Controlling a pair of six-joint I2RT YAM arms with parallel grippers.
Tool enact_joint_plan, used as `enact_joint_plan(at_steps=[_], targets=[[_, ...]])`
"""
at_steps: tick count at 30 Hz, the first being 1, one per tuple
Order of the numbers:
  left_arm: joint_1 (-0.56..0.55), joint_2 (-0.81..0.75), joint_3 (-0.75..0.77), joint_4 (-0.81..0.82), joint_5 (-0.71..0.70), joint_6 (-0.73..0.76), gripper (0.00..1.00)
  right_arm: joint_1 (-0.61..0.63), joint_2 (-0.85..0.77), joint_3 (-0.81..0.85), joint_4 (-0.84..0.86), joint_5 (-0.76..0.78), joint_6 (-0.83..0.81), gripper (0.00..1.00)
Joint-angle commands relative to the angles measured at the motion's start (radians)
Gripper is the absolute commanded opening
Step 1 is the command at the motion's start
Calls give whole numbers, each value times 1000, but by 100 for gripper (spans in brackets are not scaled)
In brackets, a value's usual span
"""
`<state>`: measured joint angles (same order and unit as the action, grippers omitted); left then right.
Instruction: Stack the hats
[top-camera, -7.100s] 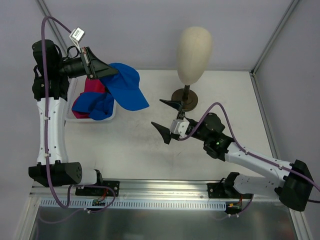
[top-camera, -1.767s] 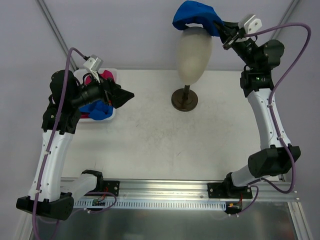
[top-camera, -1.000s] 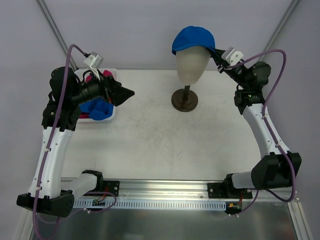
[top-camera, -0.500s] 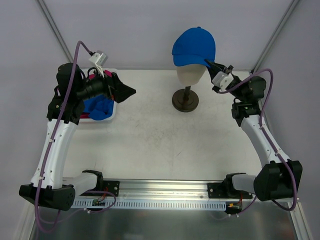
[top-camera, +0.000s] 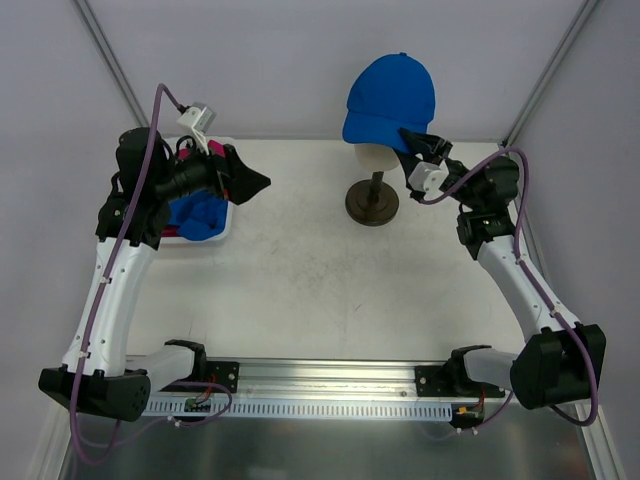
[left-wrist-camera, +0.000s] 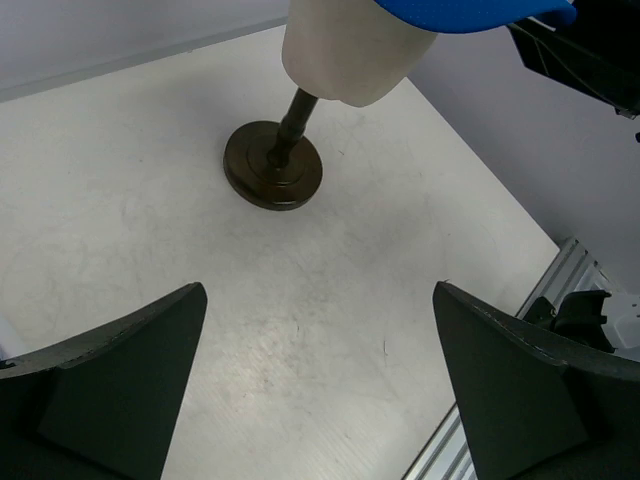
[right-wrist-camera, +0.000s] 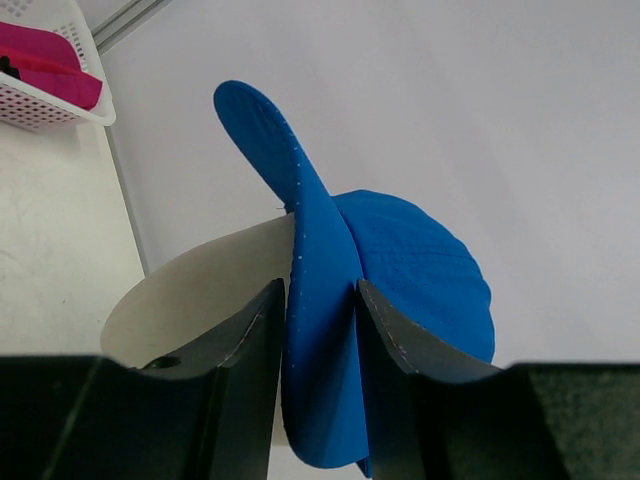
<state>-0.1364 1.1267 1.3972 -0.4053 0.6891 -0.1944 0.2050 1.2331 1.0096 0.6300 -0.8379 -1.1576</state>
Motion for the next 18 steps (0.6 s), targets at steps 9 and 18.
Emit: enact_joint_plan(at_steps=[9,18], targets=[[4,-18,-38,17,-43,-27,99,36,-23,34,11,36,24,29],[4,18,-9,19,-82,-36,99,39,-47,18,1,79,19,89]])
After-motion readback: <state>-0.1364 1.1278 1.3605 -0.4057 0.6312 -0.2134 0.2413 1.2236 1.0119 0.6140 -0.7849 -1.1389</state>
